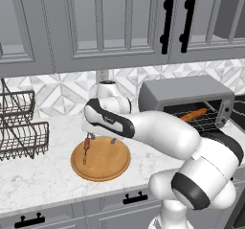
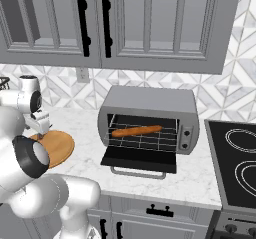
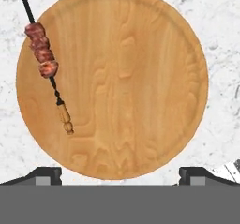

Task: Pick up the kebab skewer and baguette bread, and place them inside the toaster oven. Close the toaster oven door and start by setting the timer.

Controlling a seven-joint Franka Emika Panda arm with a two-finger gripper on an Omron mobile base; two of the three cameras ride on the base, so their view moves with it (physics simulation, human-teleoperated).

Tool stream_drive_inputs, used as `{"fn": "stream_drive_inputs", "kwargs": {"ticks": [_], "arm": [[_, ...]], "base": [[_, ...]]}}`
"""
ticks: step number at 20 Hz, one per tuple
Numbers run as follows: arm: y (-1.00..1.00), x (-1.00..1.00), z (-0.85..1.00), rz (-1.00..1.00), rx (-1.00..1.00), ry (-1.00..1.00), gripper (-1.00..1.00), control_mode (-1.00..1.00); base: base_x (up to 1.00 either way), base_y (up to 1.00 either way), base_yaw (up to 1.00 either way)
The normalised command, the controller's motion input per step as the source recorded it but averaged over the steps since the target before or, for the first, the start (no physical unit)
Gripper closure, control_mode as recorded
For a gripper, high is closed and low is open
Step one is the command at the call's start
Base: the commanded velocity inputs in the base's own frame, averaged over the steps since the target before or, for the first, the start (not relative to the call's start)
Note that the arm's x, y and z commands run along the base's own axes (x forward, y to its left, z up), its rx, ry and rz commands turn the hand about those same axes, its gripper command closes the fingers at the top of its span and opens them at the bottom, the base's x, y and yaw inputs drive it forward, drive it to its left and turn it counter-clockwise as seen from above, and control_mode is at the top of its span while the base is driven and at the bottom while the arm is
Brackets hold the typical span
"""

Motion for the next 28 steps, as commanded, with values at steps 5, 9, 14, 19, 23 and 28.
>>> {"fn": "stream_drive_inputs", "kwargs": {"ticks": [5, 9, 14, 19, 23, 28], "arm": [[0.45, 0.51, -0.21, 0.00, -0.11, 0.02, -1.00, -1.00], [0.32, 0.62, -0.25, 0.00, -0.10, 0.06, -1.00, -1.00], [0.38, 0.56, -0.25, 0.00, -0.06, 0.07, -1.00, -1.00], [0.33, 0.44, -0.38, 0.00, -0.05, 0.01, -1.00, -1.00], [0.24, 0.22, -0.47, 0.00, -0.04, 0.00, -1.00, -1.00], [-0.19, 0.05, -0.28, 0.00, 0.00, 0.00, -1.00, -1.00]], "base": [[0.00, 0.00, 0.00], [0.00, 0.00, 0.00], [0.00, 0.00, 0.00], [0.00, 0.00, 0.00], [0.00, 0.00, 0.00], [0.00, 0.00, 0.00]]}}
